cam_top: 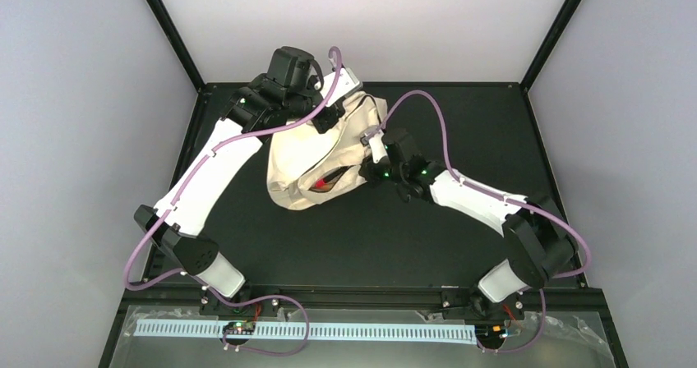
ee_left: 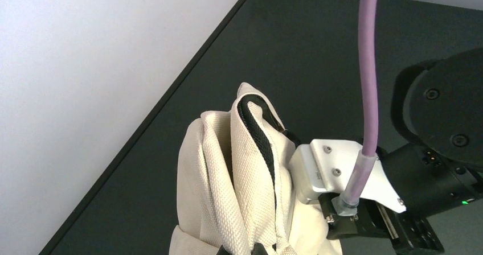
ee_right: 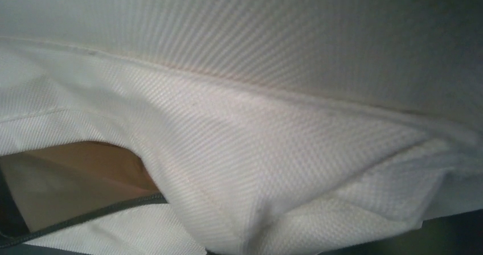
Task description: Pack the student bag
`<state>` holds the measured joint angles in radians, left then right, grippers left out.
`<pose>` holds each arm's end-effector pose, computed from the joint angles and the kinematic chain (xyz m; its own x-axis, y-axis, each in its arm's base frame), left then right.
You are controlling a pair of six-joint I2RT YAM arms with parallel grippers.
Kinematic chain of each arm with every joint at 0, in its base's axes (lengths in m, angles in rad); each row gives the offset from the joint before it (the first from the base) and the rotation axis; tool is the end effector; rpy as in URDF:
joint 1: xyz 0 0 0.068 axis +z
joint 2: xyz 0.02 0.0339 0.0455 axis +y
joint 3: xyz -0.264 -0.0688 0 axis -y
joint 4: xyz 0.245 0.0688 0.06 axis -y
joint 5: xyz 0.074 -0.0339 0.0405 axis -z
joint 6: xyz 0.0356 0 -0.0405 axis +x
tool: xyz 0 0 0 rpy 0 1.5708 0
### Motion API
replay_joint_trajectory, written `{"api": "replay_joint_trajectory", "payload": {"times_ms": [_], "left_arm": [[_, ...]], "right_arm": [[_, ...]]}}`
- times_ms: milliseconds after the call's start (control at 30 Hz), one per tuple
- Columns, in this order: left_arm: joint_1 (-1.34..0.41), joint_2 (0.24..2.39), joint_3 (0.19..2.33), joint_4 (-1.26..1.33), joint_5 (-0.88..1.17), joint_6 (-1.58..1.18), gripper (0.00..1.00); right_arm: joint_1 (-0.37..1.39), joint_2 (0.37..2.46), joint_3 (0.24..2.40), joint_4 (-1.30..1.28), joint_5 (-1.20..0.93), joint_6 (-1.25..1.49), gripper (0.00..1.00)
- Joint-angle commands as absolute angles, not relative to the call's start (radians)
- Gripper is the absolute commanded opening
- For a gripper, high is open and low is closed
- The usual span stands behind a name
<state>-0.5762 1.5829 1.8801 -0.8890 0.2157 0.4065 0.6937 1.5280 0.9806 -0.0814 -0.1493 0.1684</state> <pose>0.2727 -0.1863 0.4459 -0.1603 0.5648 -0.8095 0.8106 0.5433 0.2185 0.2561 0.2198 0.2367 -0.5673 -0.2562 -0.7826 -0.6387 0.7368 0.2218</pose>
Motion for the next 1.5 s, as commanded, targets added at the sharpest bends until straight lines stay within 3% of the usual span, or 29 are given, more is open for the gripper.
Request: {"api": "replay_joint_trajectory", "payload": {"times_ms": [0,100,267,533,767,933,1100,1133,1233,1367,1467], "left_arm": [[-0.567,1.504,1.884,-0.815,0.236,0.385,0.02],[-0.566,1.49,1.877,-0.816,0.245,0.379,0.02],[-0.567,1.471,1.875,-0.825,0.255,0.382,0.02],[-0.567,1.445,1.869,-0.829,0.272,0.325,0.01],[-0.6,1.404,1.93,-0.92,0.425,0.209,0.02],[-0.639,1.371,2.031,-0.986,0.47,0.14,0.02],[-0.636,1.348,1.987,-1.006,0.426,0.117,0.02],[-0.634,1.348,1.97,-1.006,0.403,0.129,0.06],[-0.625,1.362,1.931,-0.997,0.327,0.189,0.57],[-0.596,1.426,1.96,-1.022,0.267,0.296,0.95],[-0.57,1.523,2.043,-1.102,0.288,0.337,0.99]], "right_arm": [[0.695,1.546,1.023,-0.035,-0.108,0.137,0.11],[0.689,1.546,1.024,-0.02,-0.085,0.136,0.01],[0.678,1.544,1.048,-0.061,-0.081,0.117,0.01],[0.67,1.454,0.982,-0.073,-0.251,-0.01,0.01],[0.572,1.46,1.097,-0.213,-0.28,-0.082,0.01],[0.572,1.436,1.206,-0.343,-0.427,-0.185,0.01],[0.572,1.397,1.198,-0.404,-0.602,-0.251,0.01],[0.572,1.397,1.184,-0.398,-0.625,-0.254,0.01],[0.573,1.418,1.15,-0.372,-0.653,-0.251,0.01],[0.572,1.444,1.135,-0.335,-0.66,-0.251,0.01],[0.572,1.461,1.14,-0.34,-0.64,-0.268,0.01]]}}
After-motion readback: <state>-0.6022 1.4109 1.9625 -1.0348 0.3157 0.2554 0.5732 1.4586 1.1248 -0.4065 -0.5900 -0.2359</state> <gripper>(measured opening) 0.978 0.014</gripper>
